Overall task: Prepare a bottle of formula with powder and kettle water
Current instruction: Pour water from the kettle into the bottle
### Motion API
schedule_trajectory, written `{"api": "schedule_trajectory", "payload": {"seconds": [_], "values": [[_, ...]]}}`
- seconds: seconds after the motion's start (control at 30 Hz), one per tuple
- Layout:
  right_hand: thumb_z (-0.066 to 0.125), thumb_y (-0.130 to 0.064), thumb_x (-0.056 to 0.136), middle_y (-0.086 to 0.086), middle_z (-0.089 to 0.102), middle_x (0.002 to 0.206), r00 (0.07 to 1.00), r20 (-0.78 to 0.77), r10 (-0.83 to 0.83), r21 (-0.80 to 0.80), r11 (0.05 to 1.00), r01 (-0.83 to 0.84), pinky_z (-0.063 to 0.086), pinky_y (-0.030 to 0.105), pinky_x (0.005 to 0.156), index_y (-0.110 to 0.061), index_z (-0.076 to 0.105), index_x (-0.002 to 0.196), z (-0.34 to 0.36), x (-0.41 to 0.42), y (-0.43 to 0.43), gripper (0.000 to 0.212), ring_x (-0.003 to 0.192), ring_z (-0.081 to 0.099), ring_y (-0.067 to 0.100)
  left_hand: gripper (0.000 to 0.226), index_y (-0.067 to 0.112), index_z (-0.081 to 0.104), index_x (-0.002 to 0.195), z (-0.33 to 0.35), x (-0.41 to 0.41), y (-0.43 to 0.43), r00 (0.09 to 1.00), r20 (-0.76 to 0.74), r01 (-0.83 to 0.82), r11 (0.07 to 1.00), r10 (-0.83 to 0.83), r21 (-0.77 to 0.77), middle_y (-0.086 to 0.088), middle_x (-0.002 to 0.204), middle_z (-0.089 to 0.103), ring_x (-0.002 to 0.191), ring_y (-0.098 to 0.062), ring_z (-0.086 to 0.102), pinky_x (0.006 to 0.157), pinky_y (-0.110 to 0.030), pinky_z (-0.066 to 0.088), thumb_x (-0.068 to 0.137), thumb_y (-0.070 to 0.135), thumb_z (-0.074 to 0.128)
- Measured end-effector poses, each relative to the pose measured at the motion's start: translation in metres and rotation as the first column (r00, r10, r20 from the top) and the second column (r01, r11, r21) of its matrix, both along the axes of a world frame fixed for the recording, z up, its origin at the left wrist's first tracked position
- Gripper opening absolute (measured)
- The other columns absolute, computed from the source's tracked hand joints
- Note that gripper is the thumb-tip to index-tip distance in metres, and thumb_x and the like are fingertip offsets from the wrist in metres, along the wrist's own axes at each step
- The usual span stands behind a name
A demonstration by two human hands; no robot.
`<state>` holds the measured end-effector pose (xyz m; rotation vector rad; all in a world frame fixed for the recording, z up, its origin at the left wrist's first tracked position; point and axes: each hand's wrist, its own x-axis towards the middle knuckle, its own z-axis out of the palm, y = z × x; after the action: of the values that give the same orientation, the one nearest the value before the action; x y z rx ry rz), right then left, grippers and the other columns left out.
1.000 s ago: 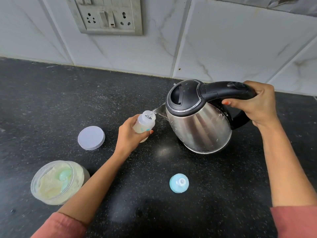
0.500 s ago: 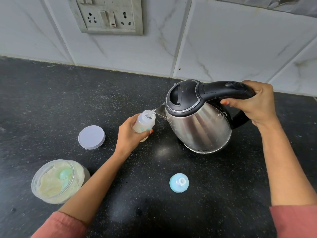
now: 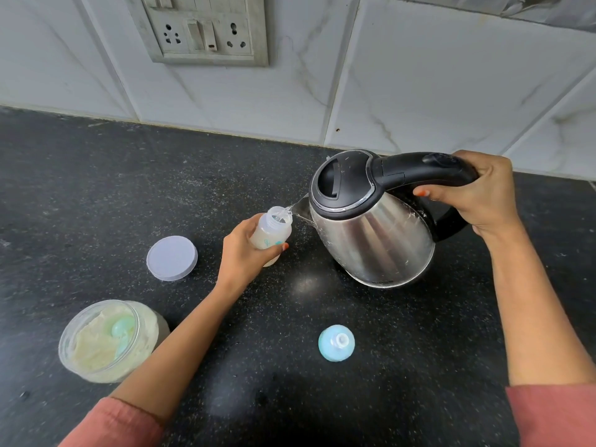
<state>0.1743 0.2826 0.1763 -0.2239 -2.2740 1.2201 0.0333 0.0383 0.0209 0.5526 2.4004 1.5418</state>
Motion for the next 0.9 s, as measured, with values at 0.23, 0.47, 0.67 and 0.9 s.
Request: {"api": "schedule_trajectory", "payload": {"seconds": [0.23,0.47,0.67,0.9], "values": [[0.078,-0.058,0.046,-0.030,0.065,0.068,1.000,0.005,-0.007,0.009,1.000,0.007,0.042,0.006,0.061,-0.049,0.067,0.075,-0.0005,0.0001,0.0017,0.032,0.067,0.059,-0.008,0.065,0.017,0.056,0.125,0.0017,0.0019,-0.0002,1.000,0.011,-0.002,1.000,0.002,0.006,0.001,0.122,0.062,0.108,-0.008,0.054,0.091,-0.022,0.041,0.066,0.018,0.083],[0.075,-0.063,0.048,-0.034,0.064,0.069,1.000,0.002,0.010,0.014,1.000,-0.010,0.042,0.004,0.061,-0.052,0.067,0.078,0.0019,0.0006,-0.0020,0.033,0.068,0.059,-0.011,0.066,0.017,0.056,0.125,0.0020,0.0034,0.0001,1.000,0.031,-0.003,1.000,0.003,0.018,0.000,0.123,0.061,0.111,-0.011,0.055,0.094,-0.025,0.042,0.065,0.016,0.084],[0.078,-0.054,0.047,-0.032,0.065,0.068,1.000,0.000,-0.001,0.022,1.000,0.001,0.042,0.005,0.061,-0.045,0.069,0.075,0.0006,0.0007,0.0006,0.031,0.067,0.058,-0.010,0.065,0.017,0.056,0.125,0.0037,0.0045,0.0011,1.000,0.030,-0.005,1.000,0.005,0.020,0.001,0.122,0.061,0.107,-0.007,0.053,0.091,-0.022,0.040,0.066,0.015,0.083],[0.076,-0.059,0.048,-0.032,0.065,0.069,1.000,-0.006,-0.003,0.004,1.000,0.003,0.043,0.006,0.062,-0.046,0.069,0.076,-0.0010,0.0021,0.0026,0.032,0.068,0.059,-0.010,0.065,0.017,0.055,0.126,0.0075,0.0069,0.0022,0.999,0.041,-0.002,0.999,0.000,0.050,0.005,0.120,0.060,0.107,-0.005,0.053,0.089,-0.019,0.039,0.066,0.016,0.083]]}}
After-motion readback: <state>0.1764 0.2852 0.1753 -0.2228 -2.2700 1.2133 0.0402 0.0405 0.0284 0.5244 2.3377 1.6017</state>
